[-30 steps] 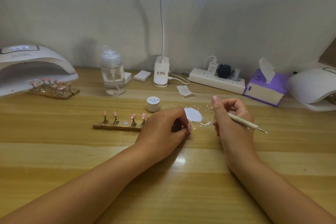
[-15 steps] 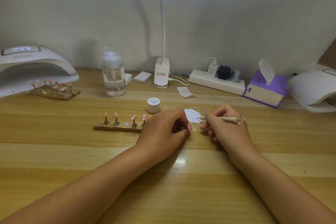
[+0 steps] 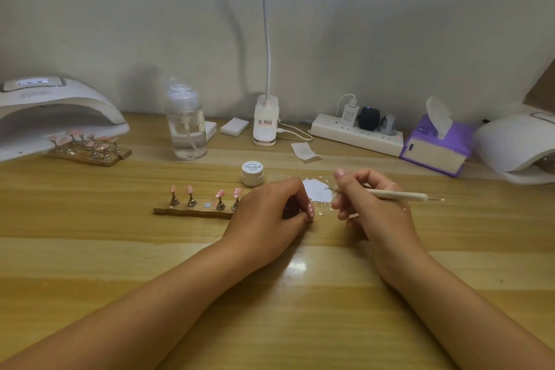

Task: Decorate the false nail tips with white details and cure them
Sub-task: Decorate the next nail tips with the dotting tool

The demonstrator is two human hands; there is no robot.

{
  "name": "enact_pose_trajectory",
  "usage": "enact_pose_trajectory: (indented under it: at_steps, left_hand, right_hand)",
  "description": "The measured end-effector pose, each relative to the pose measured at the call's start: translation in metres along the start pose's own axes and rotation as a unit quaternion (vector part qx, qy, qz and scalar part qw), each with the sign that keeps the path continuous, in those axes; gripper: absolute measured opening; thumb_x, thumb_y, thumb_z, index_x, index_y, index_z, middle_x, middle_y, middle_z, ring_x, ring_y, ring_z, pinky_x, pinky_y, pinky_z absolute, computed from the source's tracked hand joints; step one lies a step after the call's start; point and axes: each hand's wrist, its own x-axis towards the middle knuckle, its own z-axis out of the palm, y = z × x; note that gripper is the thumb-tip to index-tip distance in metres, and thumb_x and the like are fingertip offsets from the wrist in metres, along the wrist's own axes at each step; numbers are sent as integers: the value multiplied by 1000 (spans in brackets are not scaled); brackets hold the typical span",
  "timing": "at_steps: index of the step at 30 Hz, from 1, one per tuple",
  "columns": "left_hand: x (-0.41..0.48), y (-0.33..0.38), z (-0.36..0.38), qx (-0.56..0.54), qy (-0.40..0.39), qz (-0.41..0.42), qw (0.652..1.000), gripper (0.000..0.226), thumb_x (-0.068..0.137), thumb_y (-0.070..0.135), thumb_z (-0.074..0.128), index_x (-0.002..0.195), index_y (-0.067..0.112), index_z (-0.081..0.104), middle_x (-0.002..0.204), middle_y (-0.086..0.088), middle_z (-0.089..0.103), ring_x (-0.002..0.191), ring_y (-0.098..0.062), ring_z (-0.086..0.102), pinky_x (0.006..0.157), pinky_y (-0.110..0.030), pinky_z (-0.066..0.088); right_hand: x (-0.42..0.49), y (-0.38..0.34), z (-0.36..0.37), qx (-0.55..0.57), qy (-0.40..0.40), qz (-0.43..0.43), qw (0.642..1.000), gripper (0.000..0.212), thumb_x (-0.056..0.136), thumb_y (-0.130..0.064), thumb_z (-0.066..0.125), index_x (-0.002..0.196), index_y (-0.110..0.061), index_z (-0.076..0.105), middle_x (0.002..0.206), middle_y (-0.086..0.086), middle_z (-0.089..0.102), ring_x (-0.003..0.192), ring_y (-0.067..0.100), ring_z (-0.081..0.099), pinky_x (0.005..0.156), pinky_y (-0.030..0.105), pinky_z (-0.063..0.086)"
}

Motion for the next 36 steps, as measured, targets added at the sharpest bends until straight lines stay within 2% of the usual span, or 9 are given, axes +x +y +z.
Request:
enact_pose_trajectory:
  at_steps: [3, 7, 19, 25, 28, 32, 36]
  left_hand:
    - [0, 0, 0, -5, -3, -1, 1000, 19, 83, 17, 71, 77, 31, 61, 78, 14, 68, 77, -3, 62, 71, -29, 48]
    - [0, 0, 0, -2, -3, -2, 1000, 19, 84, 18, 71, 77, 32, 60, 77, 15, 67, 75, 0, 60, 66, -22, 41]
    - [0, 0, 0, -1, -1, 3, 1000, 21, 84, 18, 71, 77, 33, 59, 77, 15, 67, 76, 0, 61, 66, -20, 41]
    - [0, 0, 0, 3, -1, 6, 1000, 21, 84, 19, 71, 77, 34, 59, 77, 14, 67, 75, -1, 60, 65, -20, 39]
    - [0, 0, 0, 3, 0, 4, 1000, 19, 83, 19, 71, 77, 32, 60, 76, 14, 66, 74, -1, 58, 65, -21, 39]
    - [0, 0, 0, 4, 0, 2, 1000, 16, 83, 19, 71, 78, 30, 61, 74, 14, 65, 73, -2, 57, 63, -20, 36]
    - [0, 0, -1, 8, 1, 3, 1000, 19, 83, 18, 71, 77, 32, 60, 73, 15, 63, 71, -2, 56, 61, -18, 34]
  right_hand:
    - [-4, -1, 3, 7, -8, 11, 1000, 24, 90, -17, 70, 76, -12, 52, 54, 7, 65, 41, 10, 52, 40, 17, 41]
    - [-5, -1, 5, -32, -15, 9, 999, 32, 80, -3, 61, 57, -16, 44, 46, 10, 59, 36, 11, 48, 38, 17, 38]
    - [-3, 4, 7, -73, -25, 3, 997, 27, 77, -6, 62, 59, -15, 44, 47, 11, 62, 39, 14, 50, 40, 18, 39]
    - [-3, 3, 7, -86, -29, -2, 996, 25, 78, -8, 62, 61, -15, 45, 49, 11, 64, 43, 14, 54, 53, 29, 43]
    - [-3, 3, 7, -87, -27, 0, 996, 26, 78, -8, 62, 61, -16, 43, 49, 11, 64, 42, 14, 53, 52, 27, 41]
    - [-3, 1, 6, -58, -13, 6, 998, 33, 78, -5, 61, 54, -20, 43, 46, 11, 61, 36, 12, 48, 38, 16, 36]
    - [-4, 1, 7, -68, -17, 1, 998, 33, 77, -6, 61, 53, -21, 43, 46, 11, 61, 37, 13, 49, 41, 17, 39]
